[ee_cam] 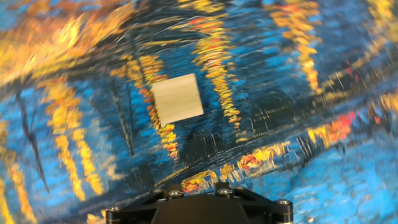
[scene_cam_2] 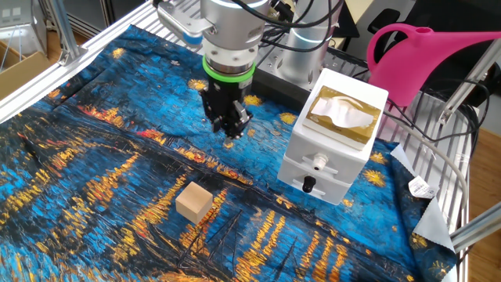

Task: Approach and touch the side of the small block

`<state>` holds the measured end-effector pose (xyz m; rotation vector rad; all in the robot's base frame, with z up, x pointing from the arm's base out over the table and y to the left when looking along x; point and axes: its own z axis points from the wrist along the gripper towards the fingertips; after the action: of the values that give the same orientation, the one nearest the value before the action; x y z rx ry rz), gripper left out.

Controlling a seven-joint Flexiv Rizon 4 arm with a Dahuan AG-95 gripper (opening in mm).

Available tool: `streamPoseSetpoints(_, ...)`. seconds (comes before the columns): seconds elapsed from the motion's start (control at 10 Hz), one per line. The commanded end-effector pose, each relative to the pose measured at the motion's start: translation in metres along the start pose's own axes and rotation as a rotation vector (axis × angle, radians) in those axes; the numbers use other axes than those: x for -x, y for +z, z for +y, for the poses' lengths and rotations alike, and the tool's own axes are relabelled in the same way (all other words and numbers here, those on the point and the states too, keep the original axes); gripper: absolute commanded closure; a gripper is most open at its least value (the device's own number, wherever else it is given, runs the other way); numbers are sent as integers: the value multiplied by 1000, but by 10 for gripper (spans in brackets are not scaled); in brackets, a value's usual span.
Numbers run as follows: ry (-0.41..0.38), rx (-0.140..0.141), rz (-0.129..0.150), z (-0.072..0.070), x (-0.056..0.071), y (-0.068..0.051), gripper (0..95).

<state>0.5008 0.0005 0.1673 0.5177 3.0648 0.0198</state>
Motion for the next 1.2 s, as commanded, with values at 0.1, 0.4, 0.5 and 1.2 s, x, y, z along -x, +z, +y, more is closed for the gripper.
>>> streamPoseSetpoints(0.1, 31, 2, -2, 1, 7, 3, 950)
streamPoseSetpoints(0.4, 13, 10, 4, -5, 28, 7, 950)
streamPoseSetpoints(0.5, 7, 10, 4, -7, 32, 10, 950)
streamPoseSetpoints(1.2, -74, 10, 2, -25, 64, 34, 950)
